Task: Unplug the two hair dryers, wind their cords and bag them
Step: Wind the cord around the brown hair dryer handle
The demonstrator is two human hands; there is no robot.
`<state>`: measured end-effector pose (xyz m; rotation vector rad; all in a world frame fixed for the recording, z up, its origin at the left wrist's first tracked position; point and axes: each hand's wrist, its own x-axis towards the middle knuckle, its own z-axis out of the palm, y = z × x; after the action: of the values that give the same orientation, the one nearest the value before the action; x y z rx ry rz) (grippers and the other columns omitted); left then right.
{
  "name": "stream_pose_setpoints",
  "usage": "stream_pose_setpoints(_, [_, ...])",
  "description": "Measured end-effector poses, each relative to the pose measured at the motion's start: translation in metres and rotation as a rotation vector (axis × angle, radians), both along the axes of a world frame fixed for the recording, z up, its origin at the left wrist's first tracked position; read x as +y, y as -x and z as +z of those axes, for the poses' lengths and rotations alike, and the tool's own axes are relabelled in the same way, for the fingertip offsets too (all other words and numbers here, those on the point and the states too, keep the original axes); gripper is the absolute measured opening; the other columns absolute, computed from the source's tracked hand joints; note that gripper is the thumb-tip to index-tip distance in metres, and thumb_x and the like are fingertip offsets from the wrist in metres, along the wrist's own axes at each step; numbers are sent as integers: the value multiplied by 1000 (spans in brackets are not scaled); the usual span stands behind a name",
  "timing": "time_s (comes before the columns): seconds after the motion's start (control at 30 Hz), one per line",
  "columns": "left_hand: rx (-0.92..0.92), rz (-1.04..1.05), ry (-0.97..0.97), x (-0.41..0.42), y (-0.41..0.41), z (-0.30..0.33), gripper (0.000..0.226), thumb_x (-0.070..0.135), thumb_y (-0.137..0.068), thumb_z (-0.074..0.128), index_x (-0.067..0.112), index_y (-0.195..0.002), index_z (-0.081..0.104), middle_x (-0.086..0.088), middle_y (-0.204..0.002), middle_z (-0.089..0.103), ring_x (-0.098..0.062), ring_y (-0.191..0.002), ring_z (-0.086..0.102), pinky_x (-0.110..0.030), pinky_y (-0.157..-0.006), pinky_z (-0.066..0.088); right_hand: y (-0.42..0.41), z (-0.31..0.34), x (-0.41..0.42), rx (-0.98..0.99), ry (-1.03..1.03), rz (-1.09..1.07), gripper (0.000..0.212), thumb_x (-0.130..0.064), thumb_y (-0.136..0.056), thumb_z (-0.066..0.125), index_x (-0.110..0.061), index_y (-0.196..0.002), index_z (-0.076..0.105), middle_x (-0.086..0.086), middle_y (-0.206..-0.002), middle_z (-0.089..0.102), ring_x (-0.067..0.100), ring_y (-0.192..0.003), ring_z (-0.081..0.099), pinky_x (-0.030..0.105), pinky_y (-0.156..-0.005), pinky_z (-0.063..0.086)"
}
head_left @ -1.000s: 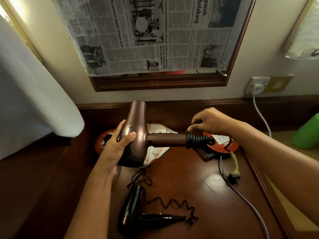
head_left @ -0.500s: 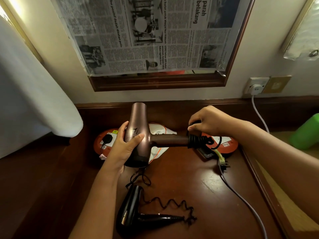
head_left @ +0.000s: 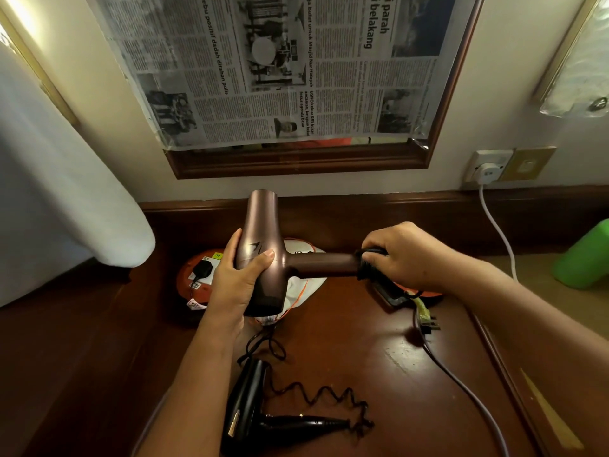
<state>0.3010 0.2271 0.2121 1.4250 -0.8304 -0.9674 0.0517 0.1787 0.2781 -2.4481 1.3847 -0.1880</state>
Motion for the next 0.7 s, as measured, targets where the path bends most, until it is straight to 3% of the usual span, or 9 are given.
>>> stream_pose_setpoints(0.1, [-6,43,13,-2,1,-1,76,16,-81,73,29,-146,37,17,-104,58,-4,-87,63,-18,-67,51,-4,-10,13,-121,-45,-84,11,-22,-95,51,-20,-96,62,-2,-77,60,11,-62,55,21,-51,39])
stream_pose_setpoints(0.2, [9,86,39,-1,2,-1,76,13,-81,73,28,-146,37,8,-112,59,-6,-89,63,-21,-73,52,-8,-23,24,-356,-128,-203,15,-12,-95,50,-22,-101,59,-5,-72,57,5,-56,49,13,-43,36])
stream_pose_setpoints(0.3, [31,124,60,-1,4,1,75,13,-81,73,29,-145,37,9,-109,59,-5,-86,63,-21,-71,52,-13,-36,33,-568,-193,-283,20,-6,-94,48,-21,-103,58,-5,-71,60,7,-56,51,18,-49,42])
stream_pose_setpoints(0.47, [98,175,68,2,6,2,77,15,-79,75,32,-144,38,11,-103,60,-12,-89,66,-31,-78,55,-23,-50,45,-904,-299,-372,14,-4,-96,49,-14,-99,58,5,-74,68,11,-58,59,25,-56,51])
stream_pose_setpoints(0.57, [135,192,66,3,4,2,76,15,-79,75,33,-144,39,10,-104,62,-14,-90,67,-35,-82,55,-23,-57,48,-974,-330,-391,12,-12,-96,52,-8,-90,62,7,-67,66,18,-53,58,29,-51,49])
stream_pose_setpoints(0.7, [149,205,63,3,3,2,76,15,-80,74,32,-145,39,12,-100,61,-10,-85,66,-27,-71,54,-23,-66,50,-925,-329,-415,34,-31,-96,51,-4,-77,61,5,-55,59,19,-44,51,26,-44,44])
